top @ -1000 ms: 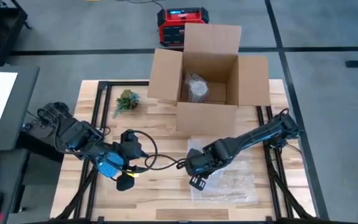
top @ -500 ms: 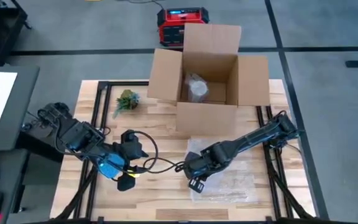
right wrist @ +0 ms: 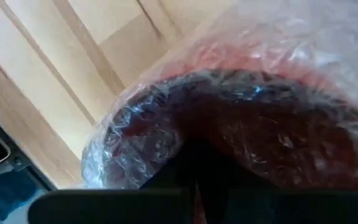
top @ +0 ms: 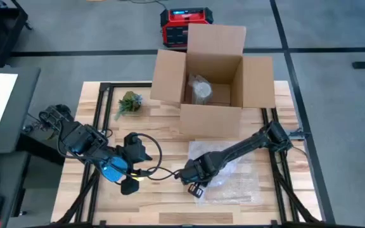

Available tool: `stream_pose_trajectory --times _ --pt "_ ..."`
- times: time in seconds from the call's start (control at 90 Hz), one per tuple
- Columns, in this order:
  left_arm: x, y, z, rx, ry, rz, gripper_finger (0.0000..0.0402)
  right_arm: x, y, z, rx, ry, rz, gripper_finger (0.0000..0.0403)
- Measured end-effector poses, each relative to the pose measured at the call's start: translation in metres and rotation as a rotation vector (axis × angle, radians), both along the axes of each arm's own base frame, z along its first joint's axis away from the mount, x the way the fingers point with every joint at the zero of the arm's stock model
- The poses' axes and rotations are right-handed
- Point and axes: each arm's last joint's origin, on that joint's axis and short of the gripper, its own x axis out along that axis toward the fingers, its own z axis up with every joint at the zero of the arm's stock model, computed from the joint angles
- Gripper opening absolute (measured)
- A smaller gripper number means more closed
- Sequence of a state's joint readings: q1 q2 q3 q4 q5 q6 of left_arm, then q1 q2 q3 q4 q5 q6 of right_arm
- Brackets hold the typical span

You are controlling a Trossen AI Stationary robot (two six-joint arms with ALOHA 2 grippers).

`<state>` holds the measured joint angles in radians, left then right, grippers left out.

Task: Wrap mug
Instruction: Wrap the red mug in the bubble wrap

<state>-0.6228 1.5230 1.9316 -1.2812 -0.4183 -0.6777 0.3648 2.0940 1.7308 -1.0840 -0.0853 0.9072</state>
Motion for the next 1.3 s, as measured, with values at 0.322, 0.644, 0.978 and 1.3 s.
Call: stream_pose_trajectory --times 0.322,0.644,0.978,1.3 --pt "0.000 0.000 0.000 0.000 0.000 -0.001 0.0201 -0.014 -0.021 0.059 0.006 -0.021 -0.037 0.0000" --pt "0.000 0.000 0.000 0.000 0.000 -0.001 0.0201 -0.038 -0.009 0.111 0.137 -0.163 0.013 0.0000" --pt "0.000 0.000 0.000 0.011 0.002 -0.009 0.0201 -0.024 0.011 0.079 0.081 -0.210 0.092 0.0000" --pt "0.000 0.001 0.000 0.012 0.003 -0.008 0.0201 -0.004 -0.001 0.009 -0.137 -0.037 0.004 0.0000"
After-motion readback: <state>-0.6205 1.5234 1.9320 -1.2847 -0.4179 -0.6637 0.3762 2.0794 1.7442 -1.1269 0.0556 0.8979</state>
